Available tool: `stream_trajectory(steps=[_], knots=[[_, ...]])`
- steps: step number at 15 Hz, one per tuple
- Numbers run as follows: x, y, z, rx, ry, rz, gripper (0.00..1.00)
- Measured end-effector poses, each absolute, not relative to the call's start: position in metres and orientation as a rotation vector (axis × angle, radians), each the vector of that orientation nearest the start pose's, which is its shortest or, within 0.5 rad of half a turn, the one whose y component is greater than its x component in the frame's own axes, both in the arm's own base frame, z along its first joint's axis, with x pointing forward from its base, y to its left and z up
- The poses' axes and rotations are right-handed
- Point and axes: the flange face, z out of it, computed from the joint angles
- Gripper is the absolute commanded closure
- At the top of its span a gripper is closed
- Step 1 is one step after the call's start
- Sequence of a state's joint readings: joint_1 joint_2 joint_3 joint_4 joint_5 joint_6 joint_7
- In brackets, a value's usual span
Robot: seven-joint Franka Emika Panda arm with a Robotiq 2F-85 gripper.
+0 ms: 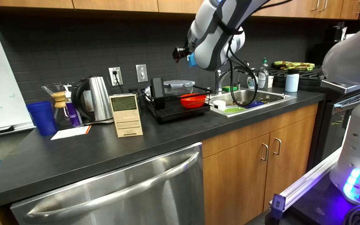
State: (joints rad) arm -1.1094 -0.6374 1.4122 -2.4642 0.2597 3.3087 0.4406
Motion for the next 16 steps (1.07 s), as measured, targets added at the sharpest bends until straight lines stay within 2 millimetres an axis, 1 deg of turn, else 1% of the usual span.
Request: stream_trajectory(steps=[2,4,7,9,12,16], knots=[[0.480,0.183,0.462,-2.767,0.122,-1.716,0.00],[0.476,0.191,0.475,-2.808,0.031,-1.675,0.00],[0.467,0.212,0.487,-2.924,-0.127,-1.512,0.00],[0.463,0.223,0.496,-3.012,-0.169,-1.413,0.00],[0.461,0.236,0.510,-3.117,-0.152,-1.338,0.00],[0.460,0.253,0.518,-3.207,-0.024,-1.252,0.00]])
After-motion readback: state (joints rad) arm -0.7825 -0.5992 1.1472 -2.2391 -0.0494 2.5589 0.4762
